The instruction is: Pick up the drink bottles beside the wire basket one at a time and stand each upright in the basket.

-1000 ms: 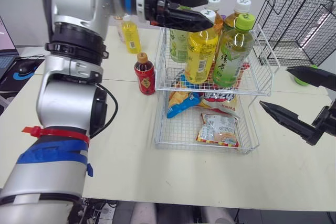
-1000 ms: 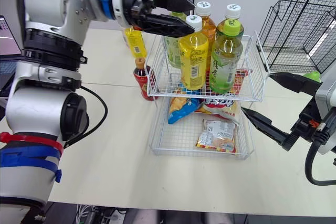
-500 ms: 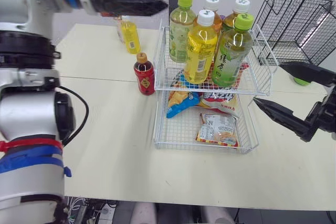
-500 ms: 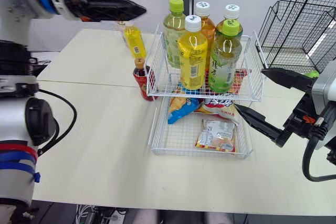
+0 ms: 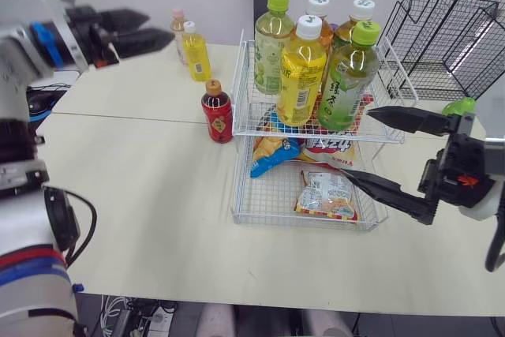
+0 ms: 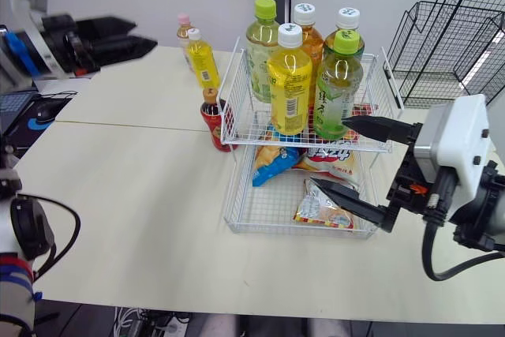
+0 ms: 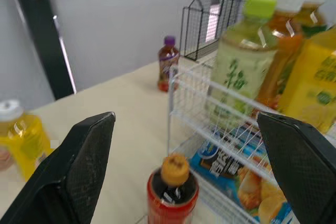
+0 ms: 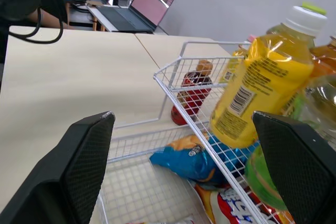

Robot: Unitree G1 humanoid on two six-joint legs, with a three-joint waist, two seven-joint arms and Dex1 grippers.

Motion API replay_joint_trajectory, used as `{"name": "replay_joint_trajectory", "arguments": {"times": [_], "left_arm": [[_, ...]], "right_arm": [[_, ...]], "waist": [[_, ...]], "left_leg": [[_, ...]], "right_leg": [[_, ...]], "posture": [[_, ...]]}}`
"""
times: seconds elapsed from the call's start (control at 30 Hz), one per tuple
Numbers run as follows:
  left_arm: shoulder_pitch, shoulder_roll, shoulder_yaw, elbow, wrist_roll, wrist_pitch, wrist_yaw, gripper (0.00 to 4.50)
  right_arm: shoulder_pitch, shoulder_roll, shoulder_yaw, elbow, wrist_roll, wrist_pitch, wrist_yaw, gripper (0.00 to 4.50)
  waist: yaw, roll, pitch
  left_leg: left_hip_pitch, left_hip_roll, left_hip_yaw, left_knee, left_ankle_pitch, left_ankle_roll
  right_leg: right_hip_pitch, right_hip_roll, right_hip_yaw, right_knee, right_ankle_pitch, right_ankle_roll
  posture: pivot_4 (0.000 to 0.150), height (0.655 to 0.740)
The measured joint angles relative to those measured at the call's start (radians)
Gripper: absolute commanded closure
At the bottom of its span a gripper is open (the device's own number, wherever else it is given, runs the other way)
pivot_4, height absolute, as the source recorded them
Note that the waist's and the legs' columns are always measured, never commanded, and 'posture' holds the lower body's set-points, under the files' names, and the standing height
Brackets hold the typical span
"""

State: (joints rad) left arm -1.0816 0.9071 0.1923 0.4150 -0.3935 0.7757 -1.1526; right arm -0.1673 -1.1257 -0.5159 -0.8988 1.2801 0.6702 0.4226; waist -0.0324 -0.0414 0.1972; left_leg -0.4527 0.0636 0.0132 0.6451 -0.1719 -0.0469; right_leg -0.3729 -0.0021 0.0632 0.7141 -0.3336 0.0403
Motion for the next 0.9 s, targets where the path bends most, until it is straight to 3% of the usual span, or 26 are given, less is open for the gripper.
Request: {"name": "replay_joint_trajectory", "arguments": {"times": [0.17,0.37,0.5,0.67,0.9], "left_arm": [[0.135,-0.042,0.055,-0.105,-0.023,0.019,0.115,0.02],[0.259,-0.211,0.059,-0.238,-0.053,0.055,0.286,0.02],[0.264,-0.351,0.057,-0.352,-0.061,0.071,0.459,0.02],[0.264,-0.474,0.019,-0.366,0.018,0.026,0.674,0.02],[0.263,-0.528,-0.040,-0.334,0.089,-0.022,0.786,0.02]], "right_arm": [[-0.009,0.008,0.032,-0.027,-0.001,-0.007,-0.022,0.00],[-0.002,0.007,0.024,-0.017,0.003,-0.006,-0.018,0.00],[0.029,0.007,0.002,-0.007,0.002,-0.004,-0.009,0.00],[0.030,0.007,-0.010,0.000,0.003,-0.004,-0.009,0.00],[0.029,0.004,-0.010,-0.001,0.023,-0.004,-0.011,0.00]], "waist": [[0.007,0.000,0.000],[0.007,-0.001,0.000],[0.007,-0.001,-0.001],[0.003,-0.001,-0.001],[0.004,-0.001,-0.001]], "left_leg": [[0.000,0.000,0.000,0.000,0.000,0.000],[0.000,0.000,0.000,0.001,0.000,0.000],[0.000,-0.001,-0.001,0.001,0.000,0.000],[0.001,-0.003,-0.001,0.000,0.000,0.000],[0.001,-0.003,0.000,0.000,0.000,0.000]], "right_leg": [[0.001,-0.003,-0.001,0.000,0.000,0.000],[0.002,-0.003,-0.001,-0.001,0.000,0.000],[0.003,-0.003,-0.001,-0.001,0.000,0.000],[0.003,-0.001,0.000,0.000,0.000,0.000],[0.002,0.000,0.000,-0.001,0.000,0.000]], "posture": [[0.150,0.7300],[0.150,0.7300],[0.150,0.7300],[0.150,0.7300],[0.150,0.7300]]}}
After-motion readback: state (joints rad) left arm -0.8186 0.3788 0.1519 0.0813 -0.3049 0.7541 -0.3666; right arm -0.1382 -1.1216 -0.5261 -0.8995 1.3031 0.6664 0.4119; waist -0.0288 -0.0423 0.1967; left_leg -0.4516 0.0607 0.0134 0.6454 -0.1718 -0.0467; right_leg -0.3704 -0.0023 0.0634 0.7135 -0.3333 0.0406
